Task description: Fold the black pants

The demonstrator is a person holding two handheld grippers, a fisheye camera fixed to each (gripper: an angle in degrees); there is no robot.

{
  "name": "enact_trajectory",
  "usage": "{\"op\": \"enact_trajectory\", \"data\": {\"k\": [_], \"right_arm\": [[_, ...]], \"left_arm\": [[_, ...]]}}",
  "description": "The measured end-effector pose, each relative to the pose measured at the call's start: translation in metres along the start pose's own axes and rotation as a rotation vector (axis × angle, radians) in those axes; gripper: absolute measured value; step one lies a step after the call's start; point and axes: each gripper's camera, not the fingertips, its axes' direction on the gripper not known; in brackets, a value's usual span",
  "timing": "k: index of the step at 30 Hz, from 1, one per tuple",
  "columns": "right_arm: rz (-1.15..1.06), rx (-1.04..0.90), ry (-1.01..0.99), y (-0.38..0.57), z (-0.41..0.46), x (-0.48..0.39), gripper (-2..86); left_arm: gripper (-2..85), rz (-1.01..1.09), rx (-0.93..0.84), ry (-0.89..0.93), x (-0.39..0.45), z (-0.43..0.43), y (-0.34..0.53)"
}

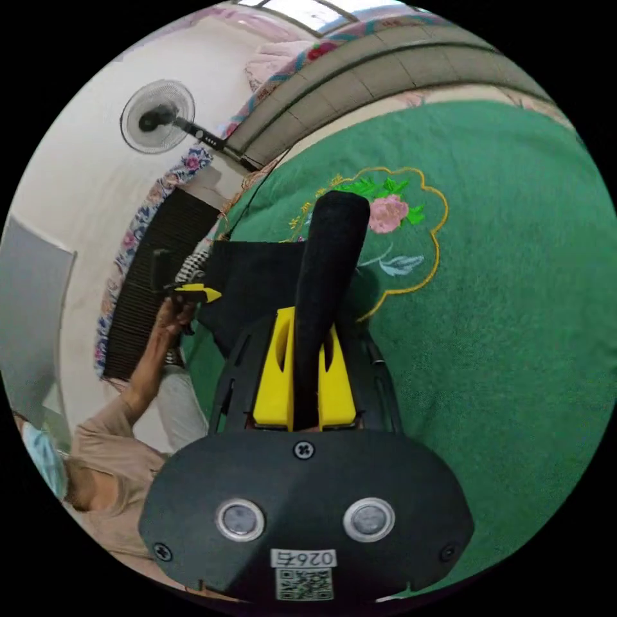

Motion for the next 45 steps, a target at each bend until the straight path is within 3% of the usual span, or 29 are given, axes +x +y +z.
{"op": "enact_trajectory", "data": {"k": [4, 10, 12, 17, 22, 24, 27, 29, 33, 35, 38, 42, 45], "right_arm": [[-0.191, 0.058, 0.256, 0.035, -0.030, -0.077, 1.3], [-0.272, 0.317, 0.345, 0.113, -0.135, -0.154, 1.2], [-0.273, 0.454, 0.370, 0.150, -0.186, -0.170, 1.2], [-0.207, 0.748, 0.513, 0.263, -0.320, -0.195, 1.3], [0.102, 1.046, 0.529, 0.377, -0.442, -0.156, 3.0], [0.282, 1.041, 0.662, 0.396, -0.462, -0.127, 5.1], [0.619, 0.825, 0.838, 0.418, -0.465, -0.084, 7.9], [0.605, 0.831, 0.937, 0.439, -0.452, -0.097, 6.7], [0.366, 1.095, 1.221, 0.474, -0.408, -0.180, 0.5], [0.247, 1.135, 1.338, 0.466, -0.387, -0.207, -0.4], [0.108, 0.961, 1.399, 0.423, -0.356, -0.213, -0.9], [0.206, 0.526, 1.395, 0.371, -0.315, -0.150, -1.3], [0.171, 0.697, 1.314, 0.388, -0.290, -0.152, -1.4]], "left_arm": [[6.2, 0.054, 0.041, -0.100, 0.032, 0.022, 0.019], [6.1, 0.257, 0.261, -0.251, 0.142, 0.041, 0.060], [6.1, 0.371, 0.371, -0.210, 0.199, 0.052, 0.062], [6.3, 0.647, 0.375, -0.064, 0.333, 0.098, 0.009], [6.8, 0.789, 0.318, 0.111, 0.462, 0.197, -0.073], [0.8, 0.692, 0.332, 0.160, 0.493, 0.257, -0.090], [-0.6, 0.706, 0.352, 0.352, 0.514, 0.316, -0.062], [-0.8, 0.798, 0.329, 0.328, 0.531, 0.347, -0.034], [-1.0, 1.007, 0.357, 0.005, 0.572, 0.404, 0.023], [-1.0, 1.020, 0.362, -0.096, 0.583, 0.422, 0.033], [-1.0, 0.949, 0.271, -0.196, 0.589, 0.451, 0.032], [-1.0, 0.934, 0.254, -0.120, 0.571, 0.461, 0.035], [-1.0, 0.954, 0.237, -0.089, 0.567, 0.446, 0.046]]}}
